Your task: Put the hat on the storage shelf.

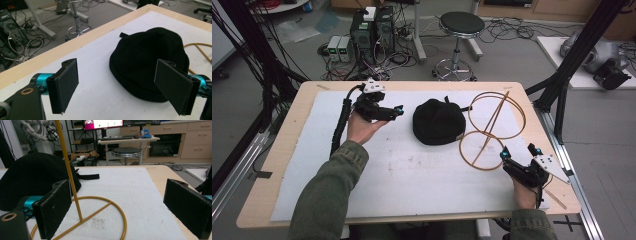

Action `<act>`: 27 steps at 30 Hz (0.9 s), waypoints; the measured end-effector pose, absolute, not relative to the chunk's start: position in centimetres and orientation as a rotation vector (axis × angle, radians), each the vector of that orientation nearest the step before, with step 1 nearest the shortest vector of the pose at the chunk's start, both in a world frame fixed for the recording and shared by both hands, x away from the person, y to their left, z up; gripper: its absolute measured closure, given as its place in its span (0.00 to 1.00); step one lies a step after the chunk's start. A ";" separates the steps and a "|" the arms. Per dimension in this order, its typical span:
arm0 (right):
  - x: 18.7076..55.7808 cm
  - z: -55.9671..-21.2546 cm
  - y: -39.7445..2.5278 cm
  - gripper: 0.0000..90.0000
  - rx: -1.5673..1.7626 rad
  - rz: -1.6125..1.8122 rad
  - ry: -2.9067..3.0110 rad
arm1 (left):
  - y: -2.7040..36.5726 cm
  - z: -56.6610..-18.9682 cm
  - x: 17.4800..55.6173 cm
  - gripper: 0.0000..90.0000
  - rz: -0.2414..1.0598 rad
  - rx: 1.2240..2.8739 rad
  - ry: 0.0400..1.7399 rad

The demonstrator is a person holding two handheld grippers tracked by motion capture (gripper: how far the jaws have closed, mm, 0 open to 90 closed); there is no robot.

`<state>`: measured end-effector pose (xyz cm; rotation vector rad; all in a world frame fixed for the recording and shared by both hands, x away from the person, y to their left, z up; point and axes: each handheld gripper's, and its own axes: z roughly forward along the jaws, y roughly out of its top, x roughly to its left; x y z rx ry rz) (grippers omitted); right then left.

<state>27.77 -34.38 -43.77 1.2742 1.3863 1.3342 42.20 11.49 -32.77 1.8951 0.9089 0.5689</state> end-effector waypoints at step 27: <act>27.9 -43.8 -34.4 0.08 1.276 1.339 1.382 | 2.8 -35.9 43.9 0.23 0.447 2.041 0.847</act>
